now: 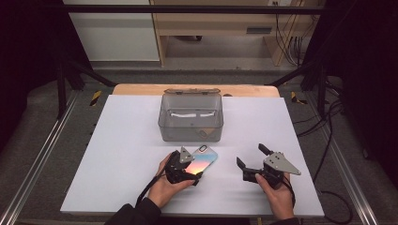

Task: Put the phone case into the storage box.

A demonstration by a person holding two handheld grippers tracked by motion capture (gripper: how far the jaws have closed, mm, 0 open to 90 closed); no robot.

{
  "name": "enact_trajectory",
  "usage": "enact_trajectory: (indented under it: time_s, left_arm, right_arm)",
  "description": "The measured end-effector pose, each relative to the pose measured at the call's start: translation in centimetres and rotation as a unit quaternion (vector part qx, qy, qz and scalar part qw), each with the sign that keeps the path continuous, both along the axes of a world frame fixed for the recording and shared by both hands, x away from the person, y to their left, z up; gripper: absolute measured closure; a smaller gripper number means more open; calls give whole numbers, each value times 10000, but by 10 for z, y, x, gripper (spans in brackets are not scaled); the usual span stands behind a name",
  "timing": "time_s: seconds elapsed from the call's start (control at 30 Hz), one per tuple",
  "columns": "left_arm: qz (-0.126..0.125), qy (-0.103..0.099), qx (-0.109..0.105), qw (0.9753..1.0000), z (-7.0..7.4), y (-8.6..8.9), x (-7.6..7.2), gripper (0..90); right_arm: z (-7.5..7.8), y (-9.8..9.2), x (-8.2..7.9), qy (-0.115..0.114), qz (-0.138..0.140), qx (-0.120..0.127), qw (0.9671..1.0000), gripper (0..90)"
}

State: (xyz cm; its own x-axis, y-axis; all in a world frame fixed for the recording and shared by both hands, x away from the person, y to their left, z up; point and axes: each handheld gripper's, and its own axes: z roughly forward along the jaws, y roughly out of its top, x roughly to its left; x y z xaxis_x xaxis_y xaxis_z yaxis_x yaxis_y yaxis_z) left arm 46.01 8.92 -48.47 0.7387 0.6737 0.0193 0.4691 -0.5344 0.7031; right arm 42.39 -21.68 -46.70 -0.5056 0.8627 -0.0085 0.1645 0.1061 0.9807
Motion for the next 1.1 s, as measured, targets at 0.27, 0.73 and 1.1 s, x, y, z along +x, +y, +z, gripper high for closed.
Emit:
enact_trajectory:
  time_s: [0.27, 0.73, 1.1]
  left_arm:
    - [58, -451, -490, 9978, 8, 15, -9, 168]
    - [222, -990, -1291, 9864, 22, 51, -16, 167]
    - [404, -1209, -1695, 9772, 24, 70, -23, 167]
  right_arm:
    - [-1, 3, 0, 21, 36, -63, 10000, 41]
    - [-7, 9, 1, 196, -54, -68, 9998, 43]
    - [-4, 14, -3, 398, 117, 218, 9989, 58]
